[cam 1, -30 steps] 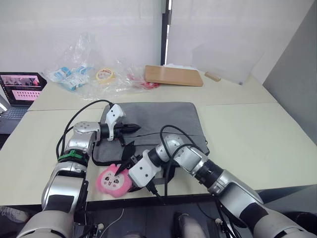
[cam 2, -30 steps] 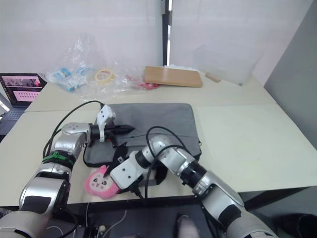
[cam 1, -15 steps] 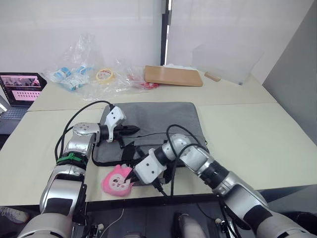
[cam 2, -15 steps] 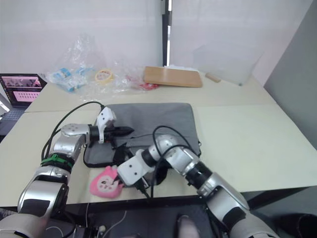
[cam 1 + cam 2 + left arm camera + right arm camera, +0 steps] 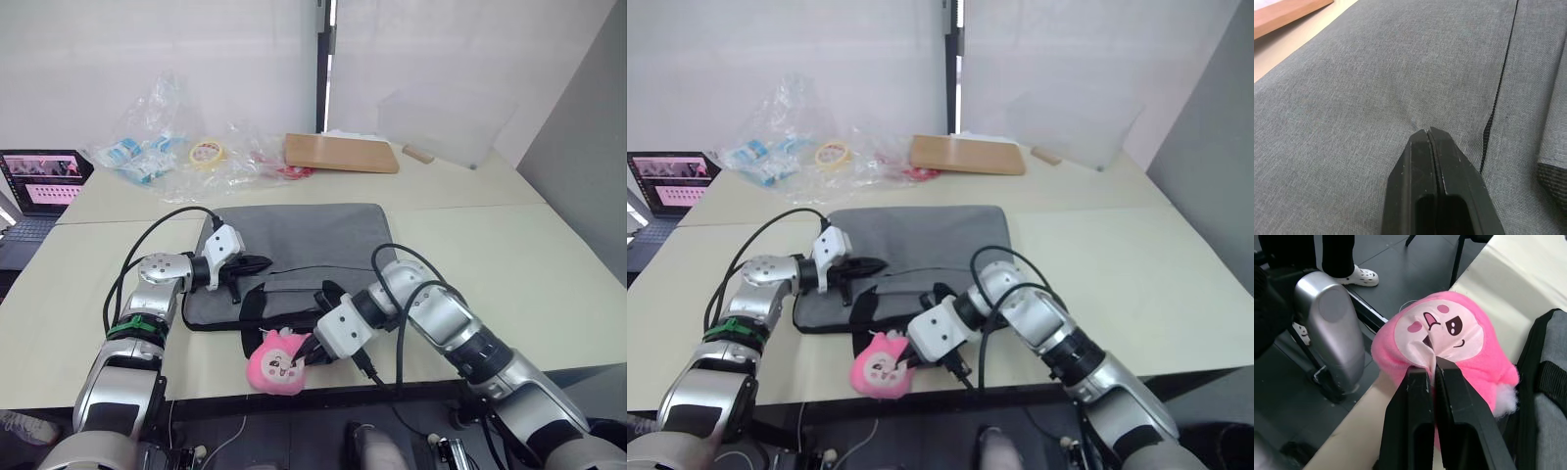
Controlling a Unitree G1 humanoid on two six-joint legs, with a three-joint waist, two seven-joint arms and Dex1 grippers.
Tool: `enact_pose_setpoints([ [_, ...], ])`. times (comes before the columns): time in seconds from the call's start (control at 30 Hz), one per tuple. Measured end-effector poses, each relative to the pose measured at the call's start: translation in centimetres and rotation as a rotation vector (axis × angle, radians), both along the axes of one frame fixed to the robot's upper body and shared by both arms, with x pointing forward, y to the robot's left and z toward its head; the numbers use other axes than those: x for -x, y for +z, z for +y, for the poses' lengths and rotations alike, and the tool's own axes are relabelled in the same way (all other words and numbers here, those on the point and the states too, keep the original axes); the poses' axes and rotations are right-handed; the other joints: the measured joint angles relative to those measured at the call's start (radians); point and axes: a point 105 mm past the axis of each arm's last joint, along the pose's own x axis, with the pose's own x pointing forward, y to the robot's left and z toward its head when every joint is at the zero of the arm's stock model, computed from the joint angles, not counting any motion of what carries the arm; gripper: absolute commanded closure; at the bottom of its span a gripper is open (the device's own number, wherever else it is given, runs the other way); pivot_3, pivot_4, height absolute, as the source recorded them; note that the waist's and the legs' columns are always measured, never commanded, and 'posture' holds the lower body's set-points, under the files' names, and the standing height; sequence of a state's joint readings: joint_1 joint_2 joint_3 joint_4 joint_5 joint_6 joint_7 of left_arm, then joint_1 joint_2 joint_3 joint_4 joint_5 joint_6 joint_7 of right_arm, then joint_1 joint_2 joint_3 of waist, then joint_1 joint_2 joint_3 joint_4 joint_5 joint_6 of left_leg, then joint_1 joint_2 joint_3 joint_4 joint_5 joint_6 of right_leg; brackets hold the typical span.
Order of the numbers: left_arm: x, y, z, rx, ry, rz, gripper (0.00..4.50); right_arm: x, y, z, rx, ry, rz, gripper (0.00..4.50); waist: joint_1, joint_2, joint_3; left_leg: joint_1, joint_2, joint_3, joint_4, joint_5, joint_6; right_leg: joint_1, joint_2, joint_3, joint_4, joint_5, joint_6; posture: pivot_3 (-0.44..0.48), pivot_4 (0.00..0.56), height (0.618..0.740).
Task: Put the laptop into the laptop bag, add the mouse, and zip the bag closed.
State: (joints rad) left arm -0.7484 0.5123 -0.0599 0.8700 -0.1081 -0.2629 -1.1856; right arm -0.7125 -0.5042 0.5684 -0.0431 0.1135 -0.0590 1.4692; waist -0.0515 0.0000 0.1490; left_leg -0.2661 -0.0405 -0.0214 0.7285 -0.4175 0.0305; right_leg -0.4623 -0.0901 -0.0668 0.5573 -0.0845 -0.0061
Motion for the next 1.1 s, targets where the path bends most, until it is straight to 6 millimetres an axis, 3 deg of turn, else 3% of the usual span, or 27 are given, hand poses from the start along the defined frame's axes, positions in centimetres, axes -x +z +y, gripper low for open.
enact_pose_setpoints([
  [0.17, 0.3, -0.2, -0.1, 0.010, -0.003, -0.006, 4.50, 0.7, -0.1, -2.4, 0.021, -0.046, 0.039, 4.48, 0.007, 0.001, -0.001, 0.002, 0.000, 0.001, 0.000, -0.001, 0.002, 0.002, 0.000, 0.000, -0.001, -0.001, 0.002, 0.000, 0.150, 0.740],
  [0.43, 0.6, -0.4, 0.2, 0.015, 0.013, -0.013, 4.50, 0.1, 0.2, -5.5, 0.036, -0.165, 0.051, 4.48, 0.007, 0.004, -0.002, 0.004, 0.001, 0.002, -0.002, -0.002, 0.002, 0.004, 0.000, 0.001, -0.002, -0.001, 0.002, 0.000, 0.150, 0.740],
  [0.77, 0.8, -0.6, 0.3, 0.019, 0.023, -0.019, 4.50, -0.4, 0.8, -11.2, 0.058, -0.407, 0.075, 4.48, 0.010, 0.005, -0.003, 0.007, 0.003, 0.004, -0.005, -0.002, 0.003, 0.005, 0.000, 0.004, -0.003, -0.002, 0.002, 0.000, 0.150, 0.740],
  [1.1, 0.8, -0.7, 0.2, 0.023, 0.022, -0.018, 4.50, 0.7, 0.6, -18.1, 0.119, -0.697, 0.119, 4.48, 0.018, 0.005, -0.004, 0.009, 0.003, 0.007, -0.008, -0.003, 0.005, 0.005, 0.000, 0.007, -0.009, -0.003, 0.004, 0.000, 0.150, 0.740],
])
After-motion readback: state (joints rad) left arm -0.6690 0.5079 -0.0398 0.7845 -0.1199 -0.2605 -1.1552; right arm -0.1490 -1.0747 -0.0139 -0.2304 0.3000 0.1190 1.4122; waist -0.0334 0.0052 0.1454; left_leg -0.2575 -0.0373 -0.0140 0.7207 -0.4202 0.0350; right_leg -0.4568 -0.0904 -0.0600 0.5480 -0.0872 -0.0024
